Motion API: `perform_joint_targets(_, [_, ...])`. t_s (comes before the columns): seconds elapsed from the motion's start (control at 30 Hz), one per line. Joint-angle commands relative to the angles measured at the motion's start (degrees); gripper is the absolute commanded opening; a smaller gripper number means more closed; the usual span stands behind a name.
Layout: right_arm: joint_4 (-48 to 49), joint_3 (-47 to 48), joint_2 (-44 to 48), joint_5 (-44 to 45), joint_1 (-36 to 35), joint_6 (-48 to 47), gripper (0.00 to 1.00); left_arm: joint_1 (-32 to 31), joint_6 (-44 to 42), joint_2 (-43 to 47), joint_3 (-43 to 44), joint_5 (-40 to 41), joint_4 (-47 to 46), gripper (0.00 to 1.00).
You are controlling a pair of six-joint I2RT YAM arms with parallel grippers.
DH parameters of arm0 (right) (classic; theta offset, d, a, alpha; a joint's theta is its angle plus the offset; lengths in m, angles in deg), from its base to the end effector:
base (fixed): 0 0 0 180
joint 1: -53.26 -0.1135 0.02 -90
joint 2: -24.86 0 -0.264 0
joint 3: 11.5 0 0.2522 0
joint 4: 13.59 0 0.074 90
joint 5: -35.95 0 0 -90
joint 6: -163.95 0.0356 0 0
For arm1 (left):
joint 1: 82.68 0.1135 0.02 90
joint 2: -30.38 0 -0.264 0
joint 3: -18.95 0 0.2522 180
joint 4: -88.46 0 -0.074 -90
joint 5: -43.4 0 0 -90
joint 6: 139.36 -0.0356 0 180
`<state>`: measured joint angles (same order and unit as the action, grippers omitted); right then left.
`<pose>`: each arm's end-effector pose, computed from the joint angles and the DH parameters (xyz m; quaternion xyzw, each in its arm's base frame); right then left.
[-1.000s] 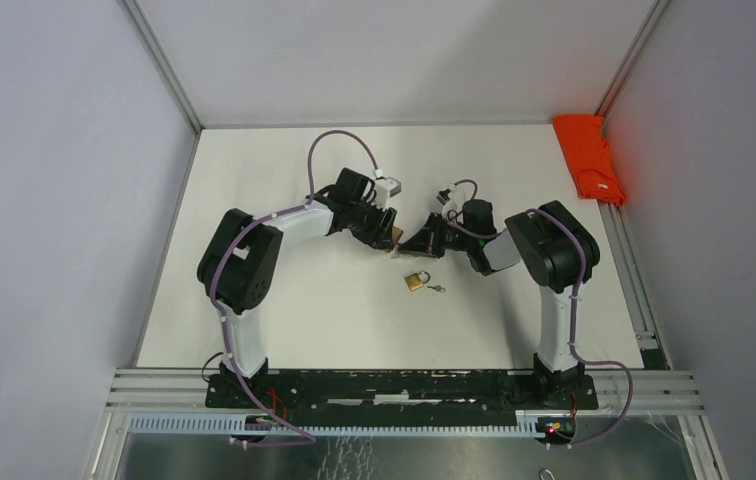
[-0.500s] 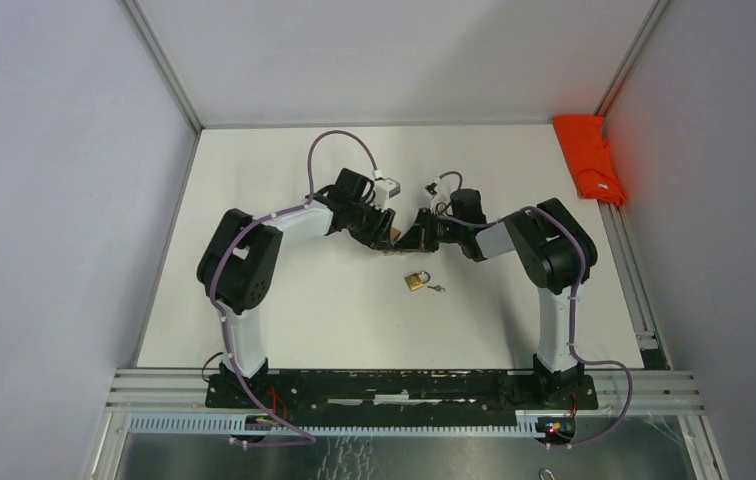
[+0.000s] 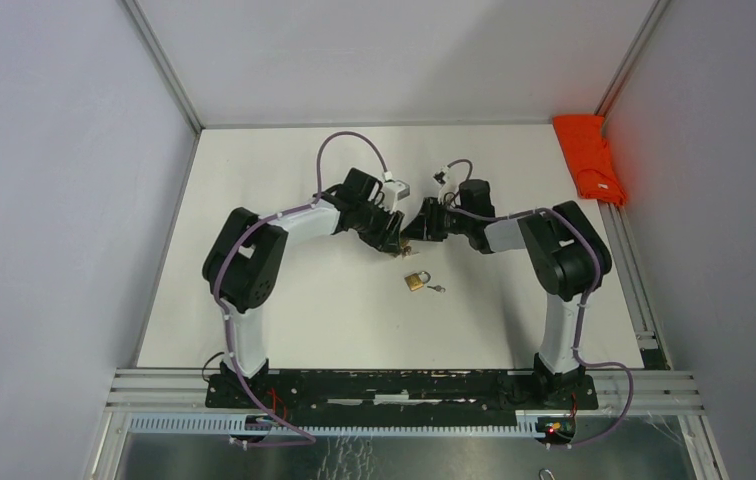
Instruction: Unlock with the key
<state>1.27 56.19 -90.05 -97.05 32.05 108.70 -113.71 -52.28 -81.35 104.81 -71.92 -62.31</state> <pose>0.3520 0.1626 0.1143 -0.0793 0.8303 0.4940 0.2454 0.3396 -0.2220 0.1616 0.3346 0.8710 -0.2739 0.2330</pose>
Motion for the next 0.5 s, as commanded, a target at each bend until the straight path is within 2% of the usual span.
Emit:
perform_joint_targets(0.0, [1.27, 0.17, 4.62, 2.84, 1.37, -2.85, 0.41, -1.98, 2.45, -0.89, 2.18, -7.77, -1.64, 0.02])
perform_joint_targets(0.1, [-1.93, -0.09, 5.69, 4.16, 1.54, -5.06, 0.32, -1.97, 2.48, -1.46, 2.47, -7.24, -1.51, 0.02])
perform_joint_targets(0.27, [-7.81, -1.81, 8.85, 9.39, 1.62, -8.75, 0.00, -1.89, 2.74, -2.68, 3.33, -4.31, -1.24, 0.02])
perform_joint_targets(0.47, [-22.82, -1.55, 15.52, 21.14, 1.38, -17.12, 0.00, -1.76, 4.56, -4.02, 4.74, 0.52, -0.98, 0.02])
